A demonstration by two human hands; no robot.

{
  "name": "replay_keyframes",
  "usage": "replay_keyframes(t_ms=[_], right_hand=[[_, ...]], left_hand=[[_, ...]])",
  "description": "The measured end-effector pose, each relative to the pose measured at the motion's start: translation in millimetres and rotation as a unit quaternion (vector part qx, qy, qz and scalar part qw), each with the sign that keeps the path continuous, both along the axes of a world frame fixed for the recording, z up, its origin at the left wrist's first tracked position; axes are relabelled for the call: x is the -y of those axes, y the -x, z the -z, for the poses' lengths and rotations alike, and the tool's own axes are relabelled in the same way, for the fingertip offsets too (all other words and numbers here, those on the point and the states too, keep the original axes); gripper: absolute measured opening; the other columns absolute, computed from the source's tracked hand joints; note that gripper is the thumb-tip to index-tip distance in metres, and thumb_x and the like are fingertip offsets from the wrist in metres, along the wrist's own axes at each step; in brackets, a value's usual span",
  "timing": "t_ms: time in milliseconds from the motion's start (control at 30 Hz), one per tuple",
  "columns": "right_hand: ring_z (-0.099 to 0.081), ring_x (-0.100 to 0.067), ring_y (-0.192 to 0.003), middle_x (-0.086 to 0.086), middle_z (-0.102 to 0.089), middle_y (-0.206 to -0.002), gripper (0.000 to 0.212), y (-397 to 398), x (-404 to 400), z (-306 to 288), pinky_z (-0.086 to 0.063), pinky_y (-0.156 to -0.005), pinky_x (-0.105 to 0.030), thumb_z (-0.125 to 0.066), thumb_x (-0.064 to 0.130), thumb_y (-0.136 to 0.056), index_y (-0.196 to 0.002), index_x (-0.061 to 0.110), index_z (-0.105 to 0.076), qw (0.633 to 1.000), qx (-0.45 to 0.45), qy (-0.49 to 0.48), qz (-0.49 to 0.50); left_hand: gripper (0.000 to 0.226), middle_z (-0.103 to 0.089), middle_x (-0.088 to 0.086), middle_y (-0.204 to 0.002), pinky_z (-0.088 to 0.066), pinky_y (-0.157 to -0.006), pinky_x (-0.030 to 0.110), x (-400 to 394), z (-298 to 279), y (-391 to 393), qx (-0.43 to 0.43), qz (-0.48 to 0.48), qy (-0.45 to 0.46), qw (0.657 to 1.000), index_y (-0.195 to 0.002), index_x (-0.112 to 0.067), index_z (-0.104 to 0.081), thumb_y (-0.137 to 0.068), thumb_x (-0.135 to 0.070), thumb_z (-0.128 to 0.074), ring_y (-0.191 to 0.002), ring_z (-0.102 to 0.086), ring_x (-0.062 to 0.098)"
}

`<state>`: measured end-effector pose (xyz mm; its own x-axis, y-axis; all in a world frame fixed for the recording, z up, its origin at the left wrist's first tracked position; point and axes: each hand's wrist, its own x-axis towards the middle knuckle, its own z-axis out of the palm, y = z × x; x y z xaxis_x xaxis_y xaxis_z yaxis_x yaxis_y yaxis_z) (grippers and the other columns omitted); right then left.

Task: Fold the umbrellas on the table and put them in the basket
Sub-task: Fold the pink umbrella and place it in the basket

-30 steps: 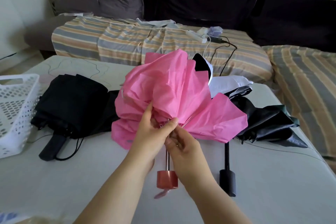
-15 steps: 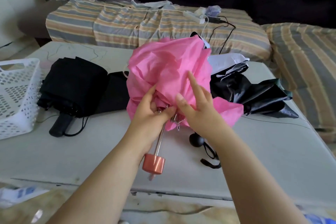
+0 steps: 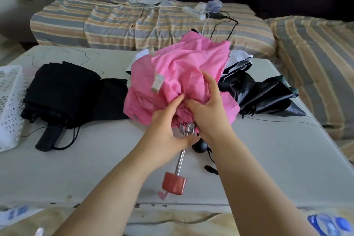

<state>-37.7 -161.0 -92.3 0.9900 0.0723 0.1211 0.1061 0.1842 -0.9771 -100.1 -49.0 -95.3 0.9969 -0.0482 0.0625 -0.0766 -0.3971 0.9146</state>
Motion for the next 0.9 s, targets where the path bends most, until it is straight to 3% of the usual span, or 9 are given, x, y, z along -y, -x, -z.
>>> replay_keyframes(t_ms=[67, 133, 233, 333, 433, 500, 600, 767, 900], right_hand=[[-0.070, -0.030, -0.087, -0.014, -0.055, -0.127, 0.078, -3.5, 1.8, -2.3, -0.060, -0.071, -0.043, -0.046, -0.019, -0.080, -0.101, 0.056, -0.052, 0.999, -0.023, -0.032, 0.005], [-0.067, -0.037, -0.096, -0.015, -0.052, -0.130, 0.080, -9.9, 6.7, -1.4, -0.058, -0.075, -0.054, -0.045, -0.021, -0.077, -0.101, 0.054, -0.055, 0.997, -0.035, -0.060, 0.022], [-0.058, -0.051, -0.108, -0.021, -0.051, -0.129, 0.075, -16.1, 13.2, 2.9, -0.050, -0.079, -0.068, -0.048, -0.016, -0.067, -0.096, 0.051, -0.063, 0.993, -0.060, -0.093, 0.038], [-0.061, -0.046, -0.098, -0.024, -0.055, -0.121, 0.064, -16.8, 16.2, 3.5, -0.049, -0.083, -0.068, -0.048, -0.014, -0.063, -0.085, 0.043, -0.068, 0.991, -0.066, -0.107, 0.046], [-0.058, -0.032, -0.081, -0.019, -0.058, -0.104, 0.062, -16.9, 18.9, 2.9, -0.050, -0.084, -0.062, -0.044, -0.023, -0.072, -0.085, 0.034, -0.067, 0.987, -0.064, -0.137, 0.046], [-0.058, -0.030, -0.079, -0.018, -0.058, -0.101, 0.062, -15.5, 17.9, 3.6, -0.052, -0.079, -0.058, -0.042, -0.024, -0.076, -0.086, 0.033, -0.066, 0.986, -0.067, -0.146, 0.036], [-0.058, -0.024, -0.069, -0.016, -0.058, -0.096, 0.057, -12.9, 14.6, 2.0, -0.055, -0.067, -0.043, -0.041, -0.024, -0.081, -0.094, 0.028, -0.061, 0.985, -0.074, -0.155, 0.023], [-0.058, -0.028, -0.083, -0.014, -0.058, -0.104, 0.057, -9.8, 14.4, -3.7, -0.049, -0.088, -0.058, -0.043, -0.025, -0.080, -0.100, 0.027, -0.058, 0.984, -0.083, -0.158, 0.024], [-0.061, -0.021, -0.074, -0.012, -0.058, -0.101, 0.057, -5.7, 10.4, -5.5, -0.056, -0.076, -0.046, -0.044, -0.025, -0.081, -0.100, 0.027, -0.057, 0.985, -0.082, -0.150, 0.010]], left_hand=[[0.090, -0.034, -0.017, -0.123, -0.027, -0.099, 0.007, -0.2, 0.8, 7.9, 0.055, -0.016, -0.075, 0.996, -0.132, -0.055, -0.025, -0.068, -0.027, -0.083, -0.121, -0.038, -0.001], [0.077, -0.039, -0.015, -0.117, -0.035, -0.086, 0.004, 1.2, -1.1, 13.5, 0.052, -0.032, -0.091, 0.994, -0.123, -0.052, -0.030, -0.068, -0.034, -0.081, -0.103, -0.047, -0.001], [0.040, -0.062, -0.011, -0.095, -0.045, -0.066, 0.018, 4.4, -2.4, 15.0, -0.060, -0.041, -0.076, 0.994, -0.106, -0.034, -0.046, -0.077, -0.044, -0.072, -0.079, -0.060, 0.005], [0.022, -0.072, -0.006, -0.079, -0.047, -0.055, 0.035, 7.6, -0.5, 16.4, -0.177, -0.039, 0.021, 0.983, -0.099, -0.026, -0.058, -0.085, -0.042, -0.064, -0.074, -0.069, 0.017], [0.035, -0.067, -0.011, -0.100, -0.051, -0.066, 0.030, 14.6, -0.9, 18.3, -0.141, -0.044, 0.043, 0.988, -0.114, -0.038, -0.052, -0.083, -0.036, -0.069, -0.079, -0.070, 0.019], [0.050, -0.059, -0.022, -0.111, -0.056, -0.078, 0.039, 19.0, -3.4, 18.1, -0.104, -0.043, 0.052, 0.992, -0.111, -0.055, -0.047, -0.077, -0.030, -0.074, -0.086, -0.067, 0.021], [0.062, -0.062, -0.032, -0.094, -0.054, -0.072, 0.043, 19.9, -4.0, 16.4, -0.120, -0.032, 0.073, 0.990, -0.091, -0.074, -0.044, -0.059, -0.028, -0.070, -0.081, -0.066, 0.032], [0.091, -0.051, -0.004, -0.128, -0.047, -0.062, 0.018, 8.8, 3.2, 5.6, -0.157, -0.082, 0.085, 0.981, -0.143, -0.037, -0.028, -0.070, -0.010, -0.076, -0.095, -0.060, 0.004], [0.092, -0.044, -0.008, -0.139, -0.048, -0.086, 0.020, 3.3, 8.6, -0.6, -0.186, -0.026, 0.113, 0.976, -0.134, -0.027, -0.039, -0.050, -0.017, -0.073, -0.120, -0.048, -0.001]])
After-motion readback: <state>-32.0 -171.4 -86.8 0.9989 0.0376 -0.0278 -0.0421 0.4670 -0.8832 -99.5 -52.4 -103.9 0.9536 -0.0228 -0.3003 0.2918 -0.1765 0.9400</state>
